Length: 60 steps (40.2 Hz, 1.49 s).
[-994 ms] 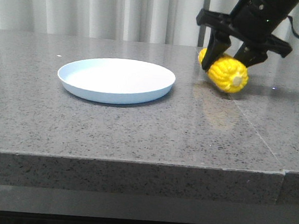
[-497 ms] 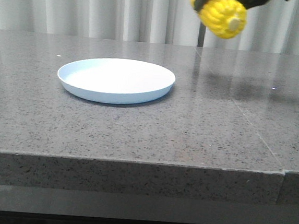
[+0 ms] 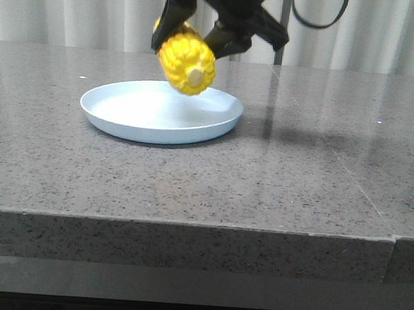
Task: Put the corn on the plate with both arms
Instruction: 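Grasp the corn cob and carry it over the plate, then lower the corn onto the plate and open the right gripper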
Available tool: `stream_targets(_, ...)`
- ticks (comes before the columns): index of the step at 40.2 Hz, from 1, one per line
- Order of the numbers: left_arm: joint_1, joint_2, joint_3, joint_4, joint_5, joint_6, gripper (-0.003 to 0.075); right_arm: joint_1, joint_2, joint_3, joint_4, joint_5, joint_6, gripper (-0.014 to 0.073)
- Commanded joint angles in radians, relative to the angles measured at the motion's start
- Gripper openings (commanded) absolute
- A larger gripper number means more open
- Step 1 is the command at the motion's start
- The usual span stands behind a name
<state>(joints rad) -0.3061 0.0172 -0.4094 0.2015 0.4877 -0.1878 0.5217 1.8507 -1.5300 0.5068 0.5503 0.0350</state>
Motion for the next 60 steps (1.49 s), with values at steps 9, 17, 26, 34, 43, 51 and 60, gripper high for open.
stream_targets(9,-0.006,0.016,-0.023,0.002,-0.086,-0.011,-0.002,-0.004,0.013,-0.034,0.028,-0.101,0.051,0.023)
stream_targets(17,-0.006,0.016,-0.023,0.002,-0.086,-0.011,-0.002,-0.004,0.021,-0.034,0.028,-0.085,0.051,0.0449)
stream_targets(26,-0.006,0.016,-0.023,0.002,-0.086,-0.011,-0.002,-0.005,0.019,-0.034,0.022,-0.077,0.051,0.061)
stream_targets(34,-0.006,0.016,-0.023,0.002,-0.086,-0.011,-0.002,-0.005,-0.047,-0.034,-0.036,-0.076,0.05,0.0618)
stream_targets(43,-0.006,0.016,-0.023,0.002,-0.086,-0.011,-0.002,-0.005,-0.204,-0.034,-0.159,-0.058,0.049,0.0592)
stream_targets(51,-0.006,0.016,-0.023,0.002,-0.086,-0.011,-0.002,-0.013,-0.295,-0.034,-0.239,-0.029,0.049,0.025)
stream_targets(60,-0.006,0.016,-0.023,0.002,-0.086,-0.011,-0.002,-0.071,-0.356,-0.034,-0.291,0.049,0.049,-0.0005)
